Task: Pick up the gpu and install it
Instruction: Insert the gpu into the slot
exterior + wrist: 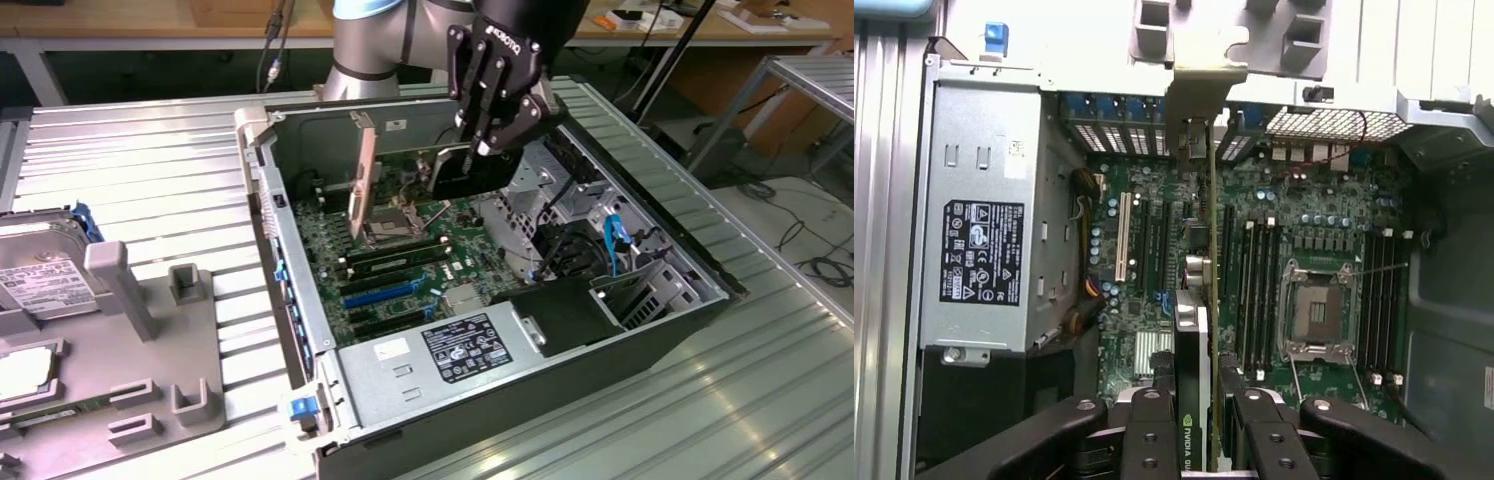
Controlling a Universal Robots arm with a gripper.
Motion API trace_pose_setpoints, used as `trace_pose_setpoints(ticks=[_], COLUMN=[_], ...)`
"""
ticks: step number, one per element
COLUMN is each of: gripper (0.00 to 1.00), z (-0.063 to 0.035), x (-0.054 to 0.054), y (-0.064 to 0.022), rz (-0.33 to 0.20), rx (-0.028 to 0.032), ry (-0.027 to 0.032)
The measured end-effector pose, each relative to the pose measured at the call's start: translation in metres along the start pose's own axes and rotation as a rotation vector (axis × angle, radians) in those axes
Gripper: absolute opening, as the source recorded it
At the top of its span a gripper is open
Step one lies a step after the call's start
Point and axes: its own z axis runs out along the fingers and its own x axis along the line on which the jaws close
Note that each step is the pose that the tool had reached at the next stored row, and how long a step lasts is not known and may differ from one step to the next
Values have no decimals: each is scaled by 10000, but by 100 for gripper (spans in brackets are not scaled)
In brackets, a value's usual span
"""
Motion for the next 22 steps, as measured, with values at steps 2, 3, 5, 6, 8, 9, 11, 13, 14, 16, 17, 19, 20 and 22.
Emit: trace_pose_setpoints(ticks=[2, 3, 5, 6, 8, 9, 11, 13, 14, 16, 17, 19, 20, 22], gripper=[27, 27, 27, 27, 27, 27, 27, 27, 27, 27, 27, 27, 27, 27], z=[8, 12, 21, 26, 34, 38, 48, 109, 137, 168, 182, 202, 211, 225], x=[-9, -15, -26, -34, -41, -42, -45, -53, -60, -76, -94, -136, -156, -192], y=[-1, -2, -3, -4, -5, -6, -6, 17, 30, 36, 35, 31, 29, 26], rz=[67, 106, 170, 220, 315, 398, 586, 674, 675, 678, 684, 703, 712, 730], rx=[60, 96, 160, 208, 246, 253, 267, 284, 290, 302, 307, 313, 317, 325], ry=[-1, -1, -3, -3, -10, -18, -48, -56, -54, -57, -56, -56, -58, -59])
